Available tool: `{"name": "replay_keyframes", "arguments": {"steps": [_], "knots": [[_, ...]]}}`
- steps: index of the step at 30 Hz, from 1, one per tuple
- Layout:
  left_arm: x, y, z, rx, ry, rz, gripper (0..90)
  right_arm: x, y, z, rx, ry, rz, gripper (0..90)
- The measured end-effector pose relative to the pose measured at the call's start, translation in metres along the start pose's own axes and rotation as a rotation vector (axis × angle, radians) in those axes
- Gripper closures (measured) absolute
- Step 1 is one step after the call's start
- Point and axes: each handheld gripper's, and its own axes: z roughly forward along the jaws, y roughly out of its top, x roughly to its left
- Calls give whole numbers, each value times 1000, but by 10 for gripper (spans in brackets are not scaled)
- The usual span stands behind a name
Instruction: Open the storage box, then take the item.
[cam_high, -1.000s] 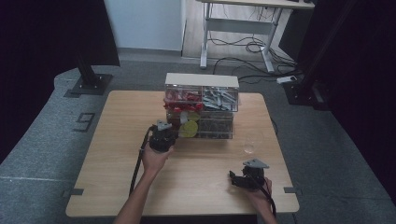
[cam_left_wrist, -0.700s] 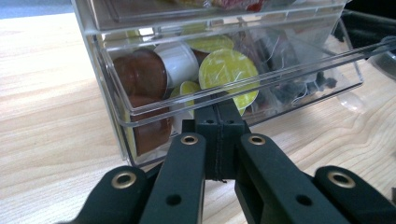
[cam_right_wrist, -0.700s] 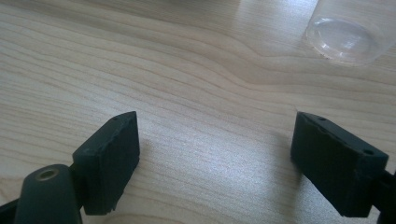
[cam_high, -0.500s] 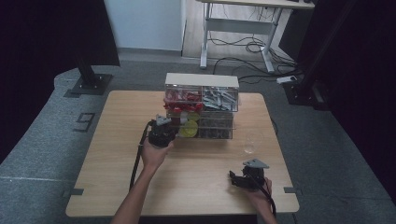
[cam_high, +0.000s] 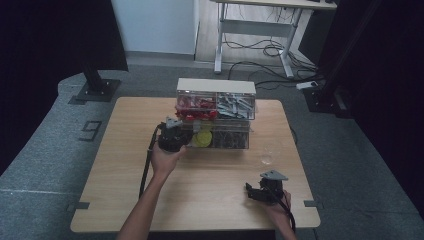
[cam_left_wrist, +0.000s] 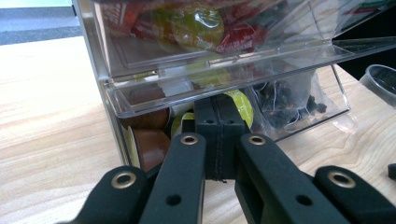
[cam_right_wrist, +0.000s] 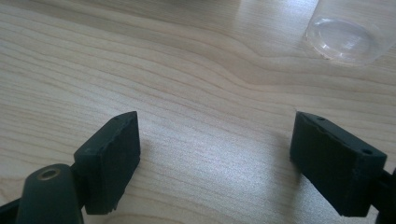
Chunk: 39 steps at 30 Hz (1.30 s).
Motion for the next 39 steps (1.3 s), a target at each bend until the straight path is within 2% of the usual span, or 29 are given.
{"name": "replay_keyframes", "arguments": {"steps": [10, 26, 33, 36, 37, 38, 39], "knots": [[1, 11, -2, -23, 6, -6, 900, 0, 0, 0, 0, 0, 0, 163], [1, 13, 2, -13, 6, -7, 900, 0, 0, 0, -1, -4, 1, 169], [1, 14, 3, -13, 1, -9, 900, 2, 0, -2, -18, 5, -11, 262], [1, 14, 5, -12, -5, -5, 900, 4, 0, -3, -33, -11, -22, 290], [1, 14, 5, -11, -9, -5, 900, 5, 2, -5, -56, -9, -24, 307], [1, 14, 6, -12, -10, -3, 900, 5, 2, -5, -56, -9, -24, 307], [1, 14, 7, -12, -12, 0, 900, 6, 5, -7, -88, -7, -16, 326]]}}
